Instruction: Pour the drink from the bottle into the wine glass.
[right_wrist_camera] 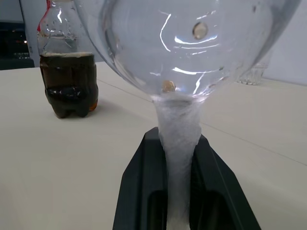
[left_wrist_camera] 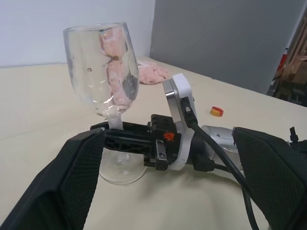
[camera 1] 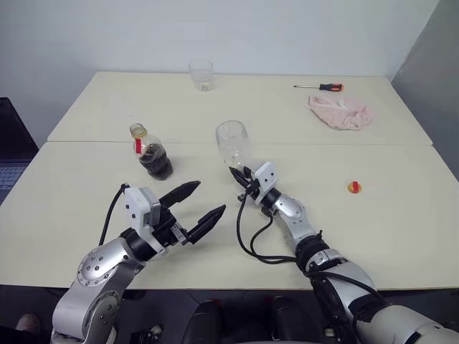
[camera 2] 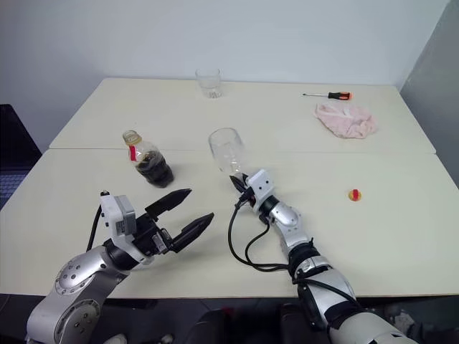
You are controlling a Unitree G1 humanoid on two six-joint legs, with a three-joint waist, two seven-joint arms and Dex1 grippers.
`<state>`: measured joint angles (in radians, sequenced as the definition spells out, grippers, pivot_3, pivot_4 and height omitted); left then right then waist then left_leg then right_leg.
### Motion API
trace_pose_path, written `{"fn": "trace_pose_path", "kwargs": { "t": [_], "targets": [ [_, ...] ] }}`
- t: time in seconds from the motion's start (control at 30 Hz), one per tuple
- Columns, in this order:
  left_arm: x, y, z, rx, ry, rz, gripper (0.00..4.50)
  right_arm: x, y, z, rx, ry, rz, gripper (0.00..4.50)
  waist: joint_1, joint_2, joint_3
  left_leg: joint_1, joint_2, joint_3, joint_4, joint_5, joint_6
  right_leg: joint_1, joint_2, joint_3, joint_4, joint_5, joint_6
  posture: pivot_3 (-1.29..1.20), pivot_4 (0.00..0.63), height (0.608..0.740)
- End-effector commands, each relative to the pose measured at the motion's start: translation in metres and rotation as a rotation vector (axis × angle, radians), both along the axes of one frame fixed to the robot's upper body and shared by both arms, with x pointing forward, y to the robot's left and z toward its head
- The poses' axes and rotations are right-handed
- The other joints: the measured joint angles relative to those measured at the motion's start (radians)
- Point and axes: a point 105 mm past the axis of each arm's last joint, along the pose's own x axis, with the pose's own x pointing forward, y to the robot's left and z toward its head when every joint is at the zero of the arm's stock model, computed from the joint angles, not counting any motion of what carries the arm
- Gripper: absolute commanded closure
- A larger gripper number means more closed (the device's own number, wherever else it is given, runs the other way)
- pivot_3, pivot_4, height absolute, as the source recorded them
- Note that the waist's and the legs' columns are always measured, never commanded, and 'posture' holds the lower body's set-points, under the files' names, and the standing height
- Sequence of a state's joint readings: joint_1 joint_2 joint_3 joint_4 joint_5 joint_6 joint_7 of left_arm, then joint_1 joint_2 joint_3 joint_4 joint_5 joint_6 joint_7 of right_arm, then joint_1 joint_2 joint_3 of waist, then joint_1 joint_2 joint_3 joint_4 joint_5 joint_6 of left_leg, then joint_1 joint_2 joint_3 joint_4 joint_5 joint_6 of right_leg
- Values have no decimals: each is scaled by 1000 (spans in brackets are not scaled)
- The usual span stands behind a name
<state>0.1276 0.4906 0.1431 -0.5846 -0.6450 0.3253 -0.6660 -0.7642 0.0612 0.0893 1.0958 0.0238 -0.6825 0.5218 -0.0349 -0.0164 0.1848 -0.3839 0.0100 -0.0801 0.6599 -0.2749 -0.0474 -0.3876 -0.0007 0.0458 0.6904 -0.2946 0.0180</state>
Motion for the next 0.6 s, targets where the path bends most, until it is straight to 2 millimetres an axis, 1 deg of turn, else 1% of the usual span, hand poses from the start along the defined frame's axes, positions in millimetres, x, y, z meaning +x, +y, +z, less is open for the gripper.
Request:
{"fn": "trace_pose_path", "kwargs": {
  "t": [0.03, 0.17, 0.43, 0.6],
  "targets": [
    [-5, -3, 12, 3, -49, -20, 0, -1, -4, -2, -22, -16, 3, 4329, 1, 0, 0, 0, 0, 0, 0, 0, 0, 0, 0, 0, 0, 0, 0, 0, 150, 740],
    [-5, -2, 12, 5, -49, -19, 0, -2, -13, -8, -45, -2, -3, 4329, 3, 0, 0, 0, 0, 0, 0, 0, 0, 1, 0, 0, 0, 0, 0, 0, 150, 740],
    [-2, 0, 11, 4, -49, -16, 0, 2, -27, -10, -62, 11, -20, 4329, 4, 0, 0, 1, -1, 0, 0, 0, 0, 2, 0, -1, 0, 0, 0, 0, 150, 740],
    [7, 13, 14, -17, -53, 78, 0, 3, -30, -11, -72, 14, -22, 4329, 4, 0, 0, 1, -1, 0, 0, 0, 0, 2, 0, -1, 0, 0, 0, 0, 150, 740]
  ]
}}
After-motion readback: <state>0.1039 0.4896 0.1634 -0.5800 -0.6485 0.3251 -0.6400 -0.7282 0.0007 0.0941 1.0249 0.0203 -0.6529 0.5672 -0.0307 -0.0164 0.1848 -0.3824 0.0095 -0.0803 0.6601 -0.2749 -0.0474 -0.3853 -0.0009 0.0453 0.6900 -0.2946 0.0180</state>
